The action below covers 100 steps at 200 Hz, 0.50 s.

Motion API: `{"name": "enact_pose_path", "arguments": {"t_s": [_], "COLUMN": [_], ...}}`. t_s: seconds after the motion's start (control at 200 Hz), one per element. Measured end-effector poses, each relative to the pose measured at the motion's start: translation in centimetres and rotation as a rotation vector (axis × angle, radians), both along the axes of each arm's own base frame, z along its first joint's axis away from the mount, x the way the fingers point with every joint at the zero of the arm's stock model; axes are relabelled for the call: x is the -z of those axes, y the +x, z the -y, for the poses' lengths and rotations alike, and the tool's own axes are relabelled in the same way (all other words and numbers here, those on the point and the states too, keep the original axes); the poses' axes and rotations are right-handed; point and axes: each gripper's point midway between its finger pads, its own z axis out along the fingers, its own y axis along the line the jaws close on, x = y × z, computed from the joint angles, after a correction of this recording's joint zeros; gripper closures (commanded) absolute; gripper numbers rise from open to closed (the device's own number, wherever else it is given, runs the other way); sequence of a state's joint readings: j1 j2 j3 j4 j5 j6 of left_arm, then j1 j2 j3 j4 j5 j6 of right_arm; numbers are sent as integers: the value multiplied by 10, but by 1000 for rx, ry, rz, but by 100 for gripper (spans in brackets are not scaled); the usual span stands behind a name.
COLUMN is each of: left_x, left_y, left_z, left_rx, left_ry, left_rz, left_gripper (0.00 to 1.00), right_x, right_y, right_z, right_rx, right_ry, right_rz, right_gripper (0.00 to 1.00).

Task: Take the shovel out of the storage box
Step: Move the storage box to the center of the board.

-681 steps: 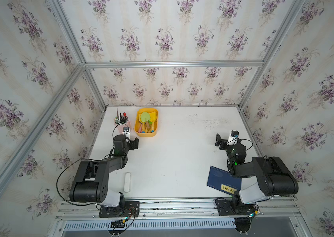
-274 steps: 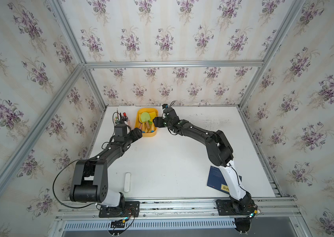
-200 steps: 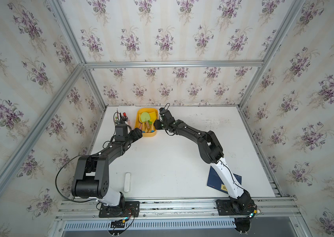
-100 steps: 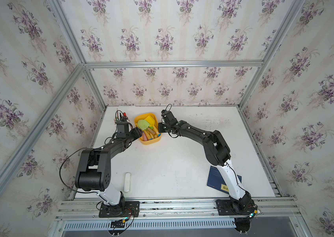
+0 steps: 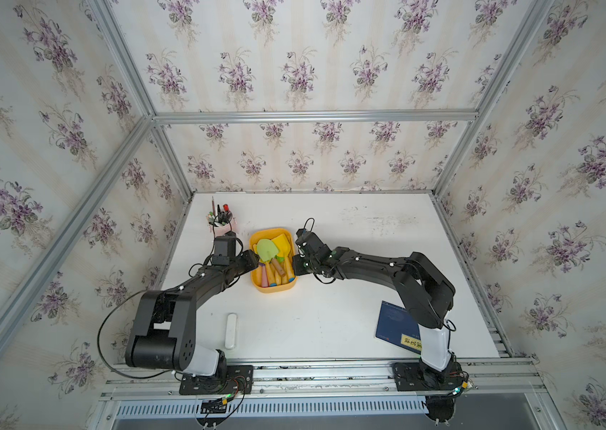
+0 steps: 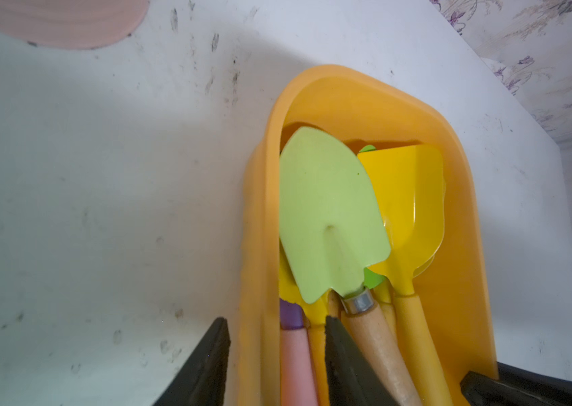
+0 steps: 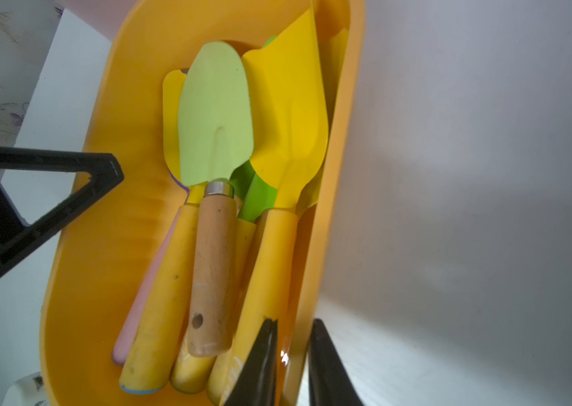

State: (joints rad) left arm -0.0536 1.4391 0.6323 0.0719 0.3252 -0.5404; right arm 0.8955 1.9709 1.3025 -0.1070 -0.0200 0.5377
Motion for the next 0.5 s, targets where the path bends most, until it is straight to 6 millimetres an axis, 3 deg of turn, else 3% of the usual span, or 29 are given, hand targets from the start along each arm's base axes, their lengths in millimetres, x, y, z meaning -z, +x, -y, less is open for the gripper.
{"name": "enact_pose_path", "arguments": {"t_s": [0.215,0.5], "left_x": [7,7], "left_y": [-24,-30], "left_z": [0,0], "left_rx": [22,34], "left_ry": [12,12], "left_rz": [-34,-34], "left_gripper": [67,66], "right_x": [1,-5], "right_y": [-33,-36], "right_z": [-16,-15], "right_rx": [-20,1], "right_ry": [34,59], "right_rz": [-30,-33], "right_gripper": [71,67]}}
